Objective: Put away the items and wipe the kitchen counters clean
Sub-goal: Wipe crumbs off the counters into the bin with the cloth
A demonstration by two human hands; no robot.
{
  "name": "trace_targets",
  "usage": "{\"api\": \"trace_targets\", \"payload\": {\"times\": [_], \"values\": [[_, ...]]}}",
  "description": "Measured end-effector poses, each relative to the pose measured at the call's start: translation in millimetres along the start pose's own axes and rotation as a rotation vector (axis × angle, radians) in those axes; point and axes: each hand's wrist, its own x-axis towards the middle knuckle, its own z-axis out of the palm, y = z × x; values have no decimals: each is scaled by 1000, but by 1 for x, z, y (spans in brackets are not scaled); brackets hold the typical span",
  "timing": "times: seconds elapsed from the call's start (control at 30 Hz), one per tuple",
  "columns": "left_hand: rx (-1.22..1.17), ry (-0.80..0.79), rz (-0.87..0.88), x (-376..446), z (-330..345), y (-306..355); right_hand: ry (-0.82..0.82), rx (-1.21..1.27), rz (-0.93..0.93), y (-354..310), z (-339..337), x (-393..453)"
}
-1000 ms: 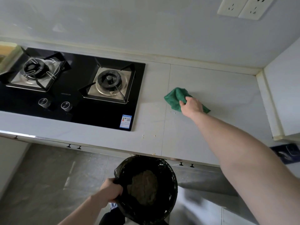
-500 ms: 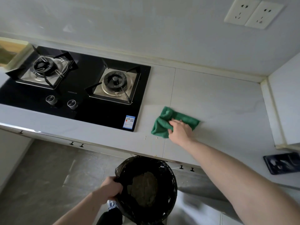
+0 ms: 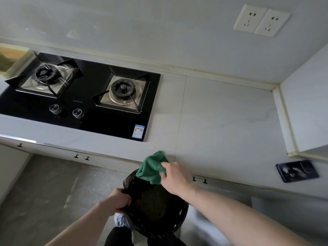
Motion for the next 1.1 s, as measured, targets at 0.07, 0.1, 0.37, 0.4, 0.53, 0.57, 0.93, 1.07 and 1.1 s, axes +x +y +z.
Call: {"api": "trace_targets", "payload": {"times": [0.07, 0.1, 0.37, 0.4, 0.53, 0.57, 0.93, 1.07, 1.1], "values": [[-6, -3, -3, -2, 0, 0, 119, 16, 17, 3, -21, 13], [-3, -5, -5, -2, 0, 0, 184, 16, 31, 6, -34, 23], [-18, -15, 2, 2, -3, -5, 316, 4, 164, 52, -97, 119], [-18, -10, 4, 1, -4, -5, 290, -1, 161, 55, -93, 131], [-14, -14, -14, -6, -9, 1, 109, -63, 162, 56, -58, 164], [-12, -14, -16, -5, -10, 1, 78, -84, 159, 52, -49, 168], [-21, -4, -34, 4, -26, -6, -78, -221, -88, -2, -10, 120], [-10, 9, -35, 6, -31, -6, -115, -237, -144, -9, 5, 70], [-7, 15, -33, 7, -31, -6, -132, -245, -156, -10, 9, 59]]}}
